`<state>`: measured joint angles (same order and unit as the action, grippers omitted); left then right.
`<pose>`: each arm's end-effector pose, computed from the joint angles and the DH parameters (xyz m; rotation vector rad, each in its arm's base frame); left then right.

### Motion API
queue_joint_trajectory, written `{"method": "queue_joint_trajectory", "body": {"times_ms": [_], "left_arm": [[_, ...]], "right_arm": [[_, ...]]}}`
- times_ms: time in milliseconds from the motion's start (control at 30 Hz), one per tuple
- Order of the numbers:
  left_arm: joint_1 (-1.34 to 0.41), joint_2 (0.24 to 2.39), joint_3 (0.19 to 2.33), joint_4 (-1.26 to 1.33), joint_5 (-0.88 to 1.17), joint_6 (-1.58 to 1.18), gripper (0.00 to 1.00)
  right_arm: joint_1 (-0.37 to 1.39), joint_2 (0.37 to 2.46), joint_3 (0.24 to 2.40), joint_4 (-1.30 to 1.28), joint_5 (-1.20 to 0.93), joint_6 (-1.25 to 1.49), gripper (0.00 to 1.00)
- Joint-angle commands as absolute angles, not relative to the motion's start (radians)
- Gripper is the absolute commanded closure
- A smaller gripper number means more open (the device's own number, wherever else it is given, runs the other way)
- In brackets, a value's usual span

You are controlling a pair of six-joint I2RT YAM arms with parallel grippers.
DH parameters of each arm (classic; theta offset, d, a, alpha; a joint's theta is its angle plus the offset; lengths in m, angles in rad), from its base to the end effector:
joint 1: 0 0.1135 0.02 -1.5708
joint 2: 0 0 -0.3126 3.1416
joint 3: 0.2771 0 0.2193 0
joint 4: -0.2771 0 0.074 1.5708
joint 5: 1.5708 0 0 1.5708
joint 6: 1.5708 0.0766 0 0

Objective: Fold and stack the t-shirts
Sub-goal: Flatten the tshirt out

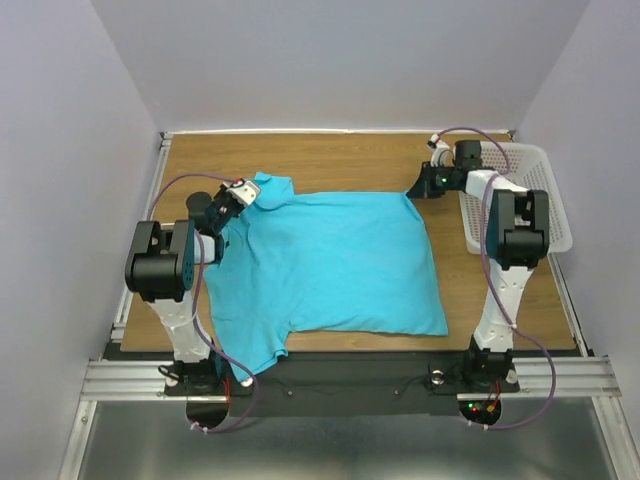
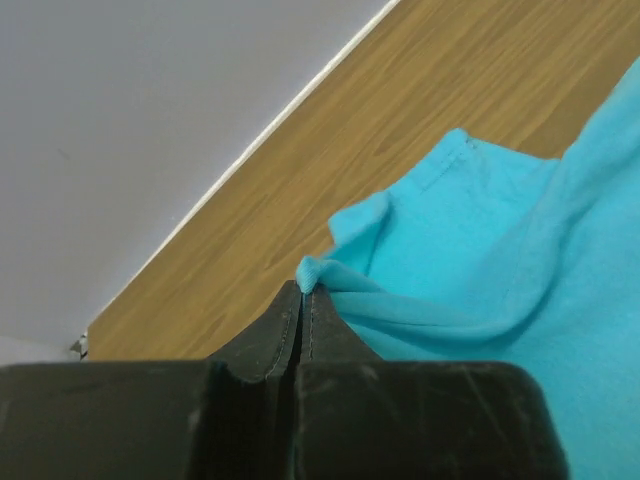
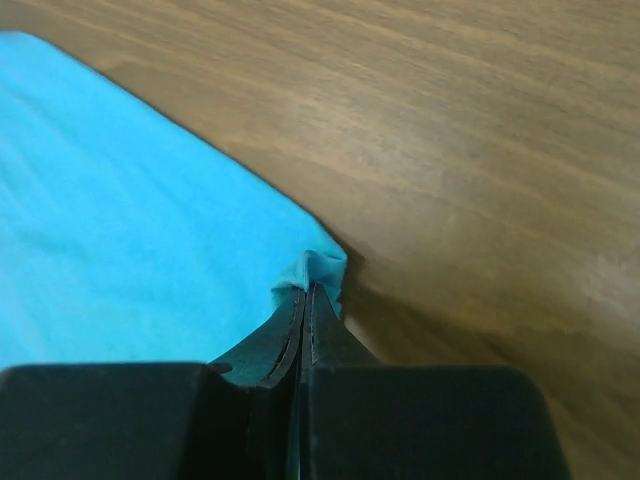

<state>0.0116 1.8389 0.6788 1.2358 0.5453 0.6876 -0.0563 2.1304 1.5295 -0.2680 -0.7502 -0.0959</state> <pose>0.3816 -0.0353 0.2560 0.8896 1.2177 0.1542 0.4800 0.0253 0.2093 -0.3719 2.2617 0.8275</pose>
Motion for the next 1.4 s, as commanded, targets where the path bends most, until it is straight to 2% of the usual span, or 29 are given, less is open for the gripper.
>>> {"method": "queue_joint_trajectory", "body": {"times_ms": [0, 433, 533, 733, 1000, 1367], "left_arm": [[0.005, 1.888, 0.848, 1.293, 0.457, 0.784, 1.00], [0.011, 2.112, 1.201, 0.982, 0.384, 0.936, 1.00], [0.011, 2.155, 1.276, 0.857, 0.382, 0.982, 1.00], [0.020, 2.213, 1.391, 0.778, 0.348, 1.025, 1.00], [0.058, 2.230, 1.408, 0.764, 0.299, 1.026, 1.00], [0.097, 2.171, 1.351, 0.779, 0.391, 1.023, 1.00]], "right_arm": [[-0.031, 2.184, 1.682, -0.186, -0.660, -0.083, 0.99], [-0.025, 2.319, 1.859, -0.187, -0.523, -0.066, 1.00], [-0.025, 2.336, 1.876, -0.187, -0.515, -0.071, 0.99], [-0.025, 2.347, 1.916, -0.187, -0.535, -0.069, 0.99], [-0.025, 2.306, 1.904, -0.184, -0.512, -0.103, 0.99], [-0.025, 2.283, 1.884, -0.184, -0.543, -0.123, 0.99]]}}
